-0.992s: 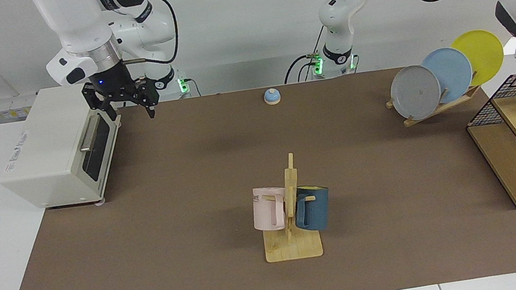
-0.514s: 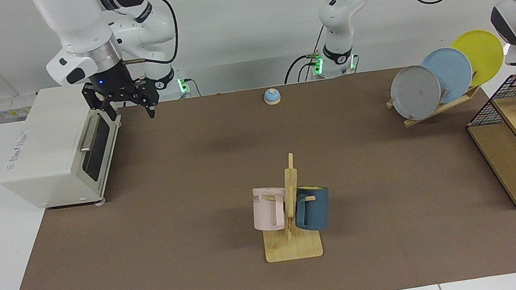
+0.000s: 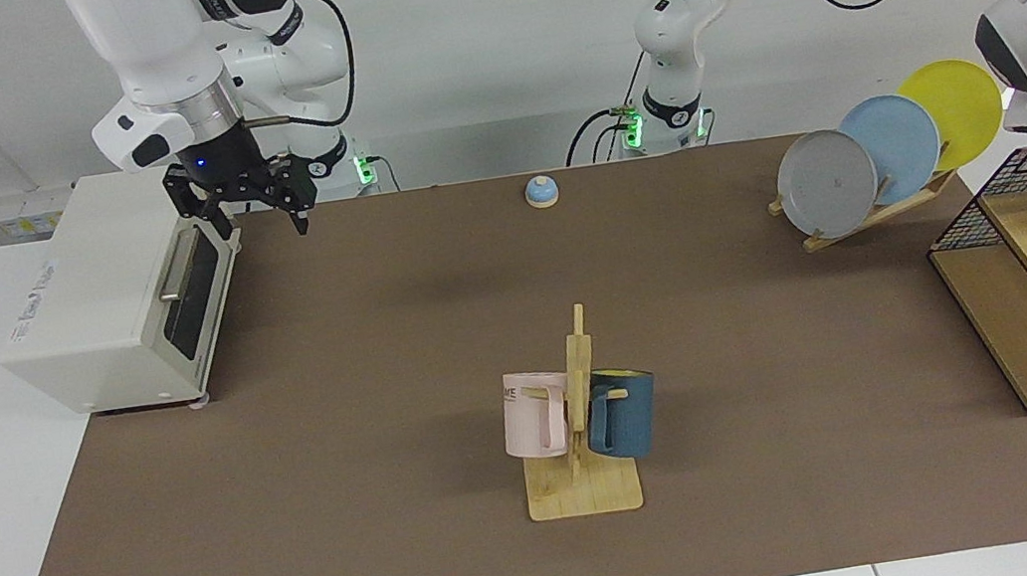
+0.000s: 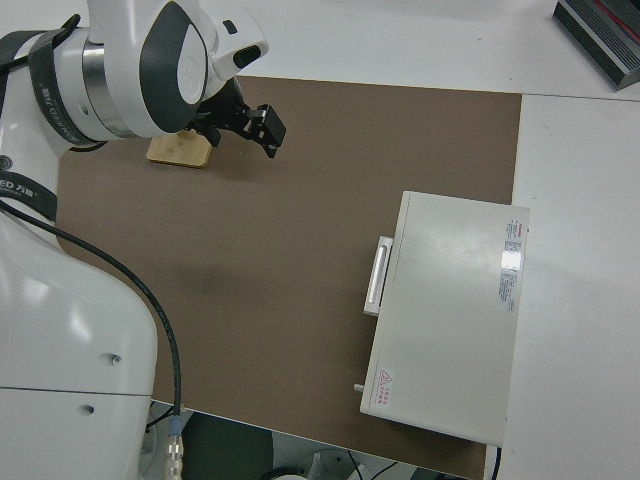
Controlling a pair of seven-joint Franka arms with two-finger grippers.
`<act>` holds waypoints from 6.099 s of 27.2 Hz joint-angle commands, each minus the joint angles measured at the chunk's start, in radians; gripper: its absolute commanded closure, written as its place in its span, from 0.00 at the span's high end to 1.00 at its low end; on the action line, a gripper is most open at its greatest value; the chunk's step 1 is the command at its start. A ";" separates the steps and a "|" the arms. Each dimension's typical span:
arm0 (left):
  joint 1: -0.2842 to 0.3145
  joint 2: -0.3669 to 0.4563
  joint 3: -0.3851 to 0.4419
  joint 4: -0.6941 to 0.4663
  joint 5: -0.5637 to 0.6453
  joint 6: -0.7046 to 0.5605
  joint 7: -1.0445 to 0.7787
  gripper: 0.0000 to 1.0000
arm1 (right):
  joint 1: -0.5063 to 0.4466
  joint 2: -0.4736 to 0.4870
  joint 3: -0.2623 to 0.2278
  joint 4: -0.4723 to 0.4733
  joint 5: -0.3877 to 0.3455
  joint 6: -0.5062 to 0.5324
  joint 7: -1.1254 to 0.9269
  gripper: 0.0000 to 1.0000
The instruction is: Put markers into pen holder
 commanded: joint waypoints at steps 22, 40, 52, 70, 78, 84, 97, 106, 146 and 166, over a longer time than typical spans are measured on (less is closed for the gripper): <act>0.018 -0.024 0.000 -0.043 -0.027 0.032 0.018 0.25 | -0.010 -0.005 0.006 -0.006 0.003 0.019 -0.020 1.00; 0.012 -0.031 0.003 -0.003 -0.025 0.003 0.058 0.25 | -0.010 -0.005 0.006 -0.006 0.003 0.019 -0.020 1.00; -0.002 -0.116 0.009 0.023 -0.154 -0.004 0.104 0.69 | -0.010 -0.005 0.006 -0.006 0.003 0.019 -0.020 1.00; -0.420 -0.252 0.293 0.102 -0.562 -0.294 -0.142 1.00 | -0.010 -0.005 0.006 -0.006 0.003 0.019 -0.020 1.00; -0.630 -0.266 0.500 0.131 -0.753 -0.438 -0.391 1.00 | -0.010 -0.005 0.007 -0.006 0.003 0.019 -0.020 1.00; -0.687 -0.277 0.531 0.137 -0.839 -0.509 -0.612 1.00 | -0.010 -0.005 0.007 -0.006 0.003 0.019 -0.020 1.00; -0.727 -0.304 0.462 0.139 -0.941 -0.589 -1.160 1.00 | -0.010 -0.005 0.006 -0.006 0.003 0.019 -0.020 1.00; -0.727 -0.298 0.377 0.139 -0.944 -0.569 -1.224 1.00 | -0.010 -0.005 0.006 -0.006 0.003 0.019 -0.020 1.00; -0.712 -0.208 0.321 0.229 -0.965 -0.532 -1.321 0.98 | -0.010 -0.005 0.006 -0.006 0.003 0.019 -0.020 1.00; -0.706 -0.215 0.315 0.237 -0.965 -0.532 -1.353 1.00 | -0.010 -0.005 0.007 -0.006 0.003 0.019 -0.020 1.00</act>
